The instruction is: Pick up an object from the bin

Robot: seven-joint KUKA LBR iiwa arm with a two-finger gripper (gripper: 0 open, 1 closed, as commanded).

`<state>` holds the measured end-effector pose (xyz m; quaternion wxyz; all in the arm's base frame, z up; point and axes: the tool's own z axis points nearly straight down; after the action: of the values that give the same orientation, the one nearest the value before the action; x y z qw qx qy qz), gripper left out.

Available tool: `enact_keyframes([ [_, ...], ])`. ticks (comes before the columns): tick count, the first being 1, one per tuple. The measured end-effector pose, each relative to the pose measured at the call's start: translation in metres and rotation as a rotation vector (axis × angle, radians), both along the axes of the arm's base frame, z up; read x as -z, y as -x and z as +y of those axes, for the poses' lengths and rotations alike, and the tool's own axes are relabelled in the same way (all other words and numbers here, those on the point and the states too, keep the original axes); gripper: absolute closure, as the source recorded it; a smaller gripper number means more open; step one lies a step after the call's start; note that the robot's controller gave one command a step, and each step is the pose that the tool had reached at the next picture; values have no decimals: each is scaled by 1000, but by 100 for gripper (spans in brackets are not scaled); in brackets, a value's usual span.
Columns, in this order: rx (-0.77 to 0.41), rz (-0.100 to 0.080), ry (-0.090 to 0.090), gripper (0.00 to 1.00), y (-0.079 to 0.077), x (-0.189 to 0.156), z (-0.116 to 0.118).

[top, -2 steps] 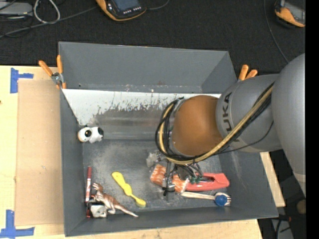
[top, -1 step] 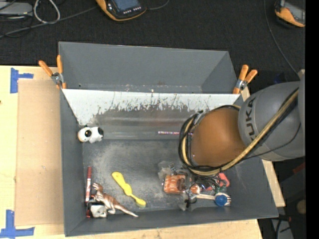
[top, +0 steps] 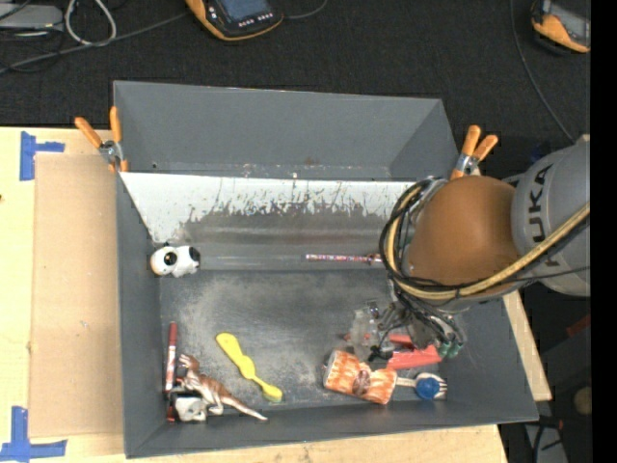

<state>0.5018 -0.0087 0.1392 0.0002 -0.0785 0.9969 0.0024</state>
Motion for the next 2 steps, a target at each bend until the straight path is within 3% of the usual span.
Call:
enact_keyframes([
  [1, 1, 0, 0, 100, 0, 0, 0],
  [2, -105, -3, 0, 100, 13, 37, -4],
])
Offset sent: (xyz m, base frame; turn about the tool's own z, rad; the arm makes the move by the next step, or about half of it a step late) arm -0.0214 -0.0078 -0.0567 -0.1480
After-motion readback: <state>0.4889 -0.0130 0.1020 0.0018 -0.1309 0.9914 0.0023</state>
